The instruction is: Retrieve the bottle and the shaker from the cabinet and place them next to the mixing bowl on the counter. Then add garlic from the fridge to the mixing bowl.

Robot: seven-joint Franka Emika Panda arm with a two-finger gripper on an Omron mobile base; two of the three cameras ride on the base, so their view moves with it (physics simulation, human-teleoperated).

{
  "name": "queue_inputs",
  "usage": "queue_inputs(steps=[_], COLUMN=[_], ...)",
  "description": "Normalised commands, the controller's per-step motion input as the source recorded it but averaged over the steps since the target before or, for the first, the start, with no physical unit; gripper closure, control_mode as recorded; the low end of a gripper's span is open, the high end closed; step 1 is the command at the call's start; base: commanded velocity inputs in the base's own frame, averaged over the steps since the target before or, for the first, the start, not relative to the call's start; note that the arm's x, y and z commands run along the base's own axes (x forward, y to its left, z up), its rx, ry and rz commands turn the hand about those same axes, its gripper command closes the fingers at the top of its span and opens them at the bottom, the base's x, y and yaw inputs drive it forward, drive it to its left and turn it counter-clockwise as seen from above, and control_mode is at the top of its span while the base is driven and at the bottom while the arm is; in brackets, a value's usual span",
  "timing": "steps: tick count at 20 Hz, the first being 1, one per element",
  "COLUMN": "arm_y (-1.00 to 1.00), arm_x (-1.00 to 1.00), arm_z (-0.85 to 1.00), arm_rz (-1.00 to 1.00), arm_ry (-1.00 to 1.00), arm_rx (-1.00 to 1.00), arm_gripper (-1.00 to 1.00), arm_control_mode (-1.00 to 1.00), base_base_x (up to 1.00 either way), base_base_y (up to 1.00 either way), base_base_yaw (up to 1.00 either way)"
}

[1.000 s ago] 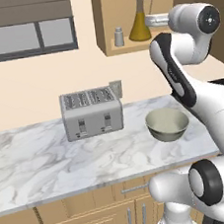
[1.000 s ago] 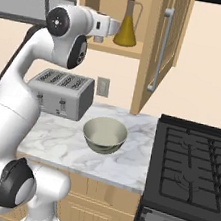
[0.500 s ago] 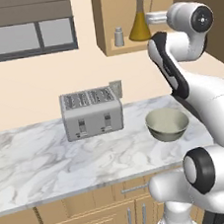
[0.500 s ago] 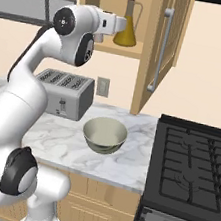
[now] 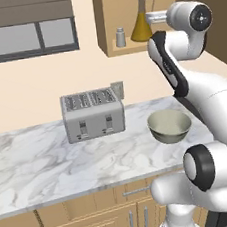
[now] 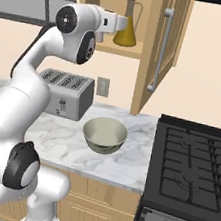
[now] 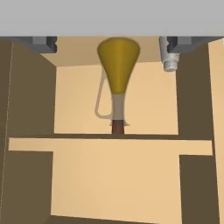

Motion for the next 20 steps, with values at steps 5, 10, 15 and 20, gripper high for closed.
queue_inputs(steps=[5, 10, 15, 20], arm_y=[0.00, 0.00, -0.03, -0.08], arm_x=[0.55, 0.63, 0.66, 0.54], arm_z=[0.00, 0.00, 0.00, 0.00], arm_rz=[0.00, 0.00, 0.00, 0.02], arm_ry=[0.02, 0.00, 0.05, 0.01], arm_rx=[0.00, 0.00, 0.00, 0.00], arm_gripper=[-1.00, -1.00, -1.00, -1.00], arm_control_mode=[-1.00, -1.00, -1.00, -1.00], base_base_x=[0.00, 0.00, 0.00, 0.00], base_base_y=[0.00, 0.00, 0.00, 0.00], base_base_yaw=[0.00, 0.00, 0.00, 0.00])
